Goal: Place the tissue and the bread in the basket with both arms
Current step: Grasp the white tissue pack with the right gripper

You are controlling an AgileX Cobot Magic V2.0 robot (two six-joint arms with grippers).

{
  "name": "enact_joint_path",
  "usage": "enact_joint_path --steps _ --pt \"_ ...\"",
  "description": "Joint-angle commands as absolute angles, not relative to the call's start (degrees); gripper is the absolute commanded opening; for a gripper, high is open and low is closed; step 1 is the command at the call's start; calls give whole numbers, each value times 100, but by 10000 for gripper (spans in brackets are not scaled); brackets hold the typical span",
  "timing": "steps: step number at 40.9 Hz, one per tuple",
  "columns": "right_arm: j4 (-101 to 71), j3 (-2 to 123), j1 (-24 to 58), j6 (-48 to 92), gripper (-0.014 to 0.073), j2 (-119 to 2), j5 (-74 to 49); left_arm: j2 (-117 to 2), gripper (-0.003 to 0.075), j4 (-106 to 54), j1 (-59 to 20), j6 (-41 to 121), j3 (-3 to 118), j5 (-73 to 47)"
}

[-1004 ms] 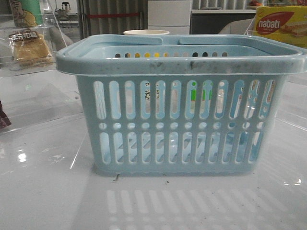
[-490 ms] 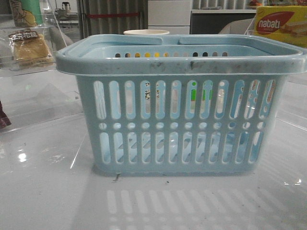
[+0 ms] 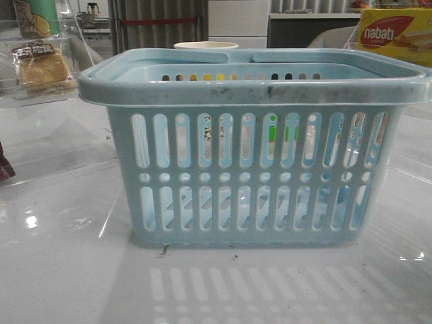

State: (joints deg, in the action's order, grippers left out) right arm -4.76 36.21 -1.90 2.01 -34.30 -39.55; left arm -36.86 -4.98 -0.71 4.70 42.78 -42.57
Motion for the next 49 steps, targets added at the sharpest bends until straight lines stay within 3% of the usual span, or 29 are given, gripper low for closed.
enact_joint_path --steps 1,5,8,12,24,38,49 --pt "-388 3766 -173 254 252 -3647 -3621 -3830 132 -511 -118 489 4426 -3877" --pt "-388 3766 -173 254 465 -3811 -3613 -3905 277 -511 -118 629 4417 -3865" --pt "-388 3766 -173 254 567 -3954 -3613 -3914 403 -461 -118 629 4417 -3824" --pt "-388 3766 -173 254 598 -4187 -3574 -3927 505 -449 -118 629 4417 -3776" --pt "-288 4245 -638 236 593 -5246 -3282 -3937 508 -727 -262 629 4417 -3750" --pt "-288 5907 -1104 236 593 -6924 -3264 -3947 508 -322 -1507 629 4417 -3679" --pt "-110 7242 -1104 236 593 -8351 -3405 -3947 508 -291 -1616 629 4417 -3656"
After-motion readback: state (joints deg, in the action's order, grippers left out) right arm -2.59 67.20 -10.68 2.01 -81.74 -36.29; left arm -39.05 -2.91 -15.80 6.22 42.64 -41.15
